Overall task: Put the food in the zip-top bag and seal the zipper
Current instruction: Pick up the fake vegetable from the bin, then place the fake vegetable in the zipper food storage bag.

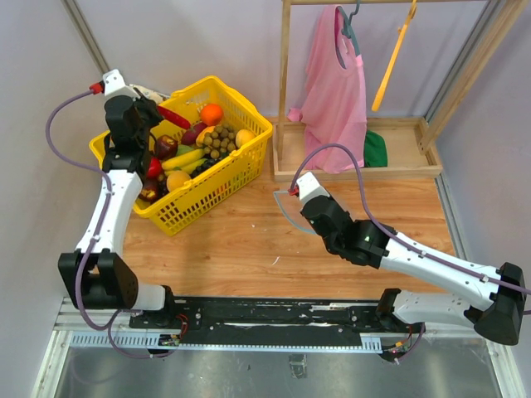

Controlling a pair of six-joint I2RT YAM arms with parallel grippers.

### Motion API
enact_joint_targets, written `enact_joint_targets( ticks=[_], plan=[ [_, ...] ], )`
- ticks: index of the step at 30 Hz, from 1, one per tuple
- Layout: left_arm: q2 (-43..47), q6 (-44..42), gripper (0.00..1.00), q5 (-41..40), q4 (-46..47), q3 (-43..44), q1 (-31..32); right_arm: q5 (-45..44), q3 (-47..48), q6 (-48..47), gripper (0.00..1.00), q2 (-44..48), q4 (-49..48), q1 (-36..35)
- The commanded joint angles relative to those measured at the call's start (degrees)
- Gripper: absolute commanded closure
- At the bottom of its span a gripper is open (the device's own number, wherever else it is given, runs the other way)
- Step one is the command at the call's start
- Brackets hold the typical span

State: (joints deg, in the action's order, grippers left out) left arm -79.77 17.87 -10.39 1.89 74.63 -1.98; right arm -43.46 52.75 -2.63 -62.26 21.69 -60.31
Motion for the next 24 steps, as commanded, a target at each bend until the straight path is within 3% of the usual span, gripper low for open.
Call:
enact_joint_targets(
  ticks=[1, 13, 24],
  plan=[
    [4.4, -1.5, 1.00, 0.6, -0.4, -1.3, 2.2, 0.3, 1.1, 1.8, 0.99, 0.4, 1.1, 0.5],
    [13.8, -0.9, 1.00, 4.6, -7.0, -1.4, 13.0, 2.9, 2.2, 3.1, 0.99, 0.8, 1.2, 0.5],
    [18.6, 4.0, 1.00, 7.1, -6.4, -5.9, 23.5, 6.8, 3.6, 5.5, 0.99, -0.1, 1.1, 0.8]
  ],
)
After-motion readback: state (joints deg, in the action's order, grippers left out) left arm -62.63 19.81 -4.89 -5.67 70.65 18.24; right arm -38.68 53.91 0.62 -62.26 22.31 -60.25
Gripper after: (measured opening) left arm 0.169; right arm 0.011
